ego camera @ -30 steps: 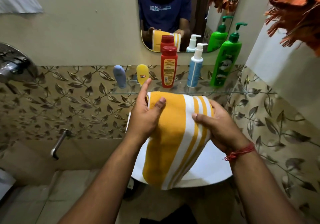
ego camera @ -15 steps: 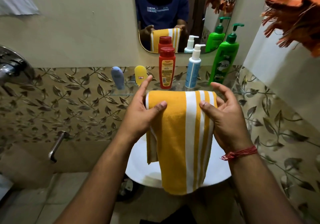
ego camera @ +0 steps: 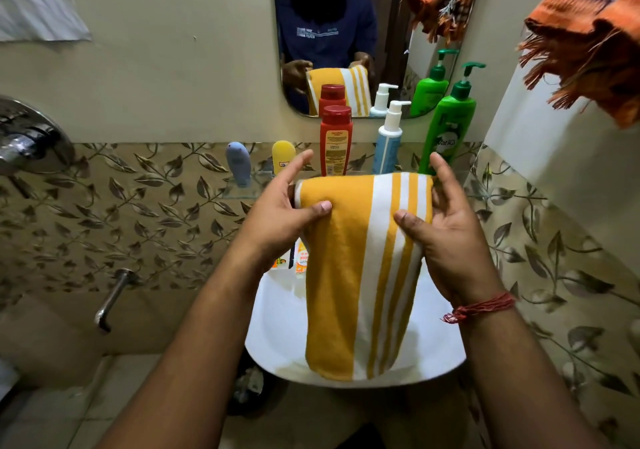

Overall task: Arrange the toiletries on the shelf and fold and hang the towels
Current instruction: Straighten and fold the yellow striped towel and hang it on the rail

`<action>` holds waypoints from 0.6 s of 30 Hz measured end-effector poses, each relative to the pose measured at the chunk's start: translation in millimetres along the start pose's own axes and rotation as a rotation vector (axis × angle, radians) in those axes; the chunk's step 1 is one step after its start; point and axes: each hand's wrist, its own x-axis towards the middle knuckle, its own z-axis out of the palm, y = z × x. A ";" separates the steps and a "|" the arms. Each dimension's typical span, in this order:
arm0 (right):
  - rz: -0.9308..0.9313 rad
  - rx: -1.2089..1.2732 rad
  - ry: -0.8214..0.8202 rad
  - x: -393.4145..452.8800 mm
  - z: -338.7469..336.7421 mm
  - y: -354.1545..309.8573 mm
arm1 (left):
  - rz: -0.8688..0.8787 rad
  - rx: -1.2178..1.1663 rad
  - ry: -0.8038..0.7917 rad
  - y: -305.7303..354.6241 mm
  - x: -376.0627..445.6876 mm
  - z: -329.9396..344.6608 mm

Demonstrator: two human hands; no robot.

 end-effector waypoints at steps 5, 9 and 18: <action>-0.066 -0.127 0.095 4.1 0.4 -0.7 | 0.097 0.055 0.179 6.2 -1.5 16.5; -0.119 -0.230 0.163 3.2 6.3 -3.6 | 0.122 0.087 0.200 13.2 -1.2 14.5; 0.059 -0.587 0.188 16.3 6.0 -5.1 | 0.138 0.139 0.212 19.1 -6.8 23.4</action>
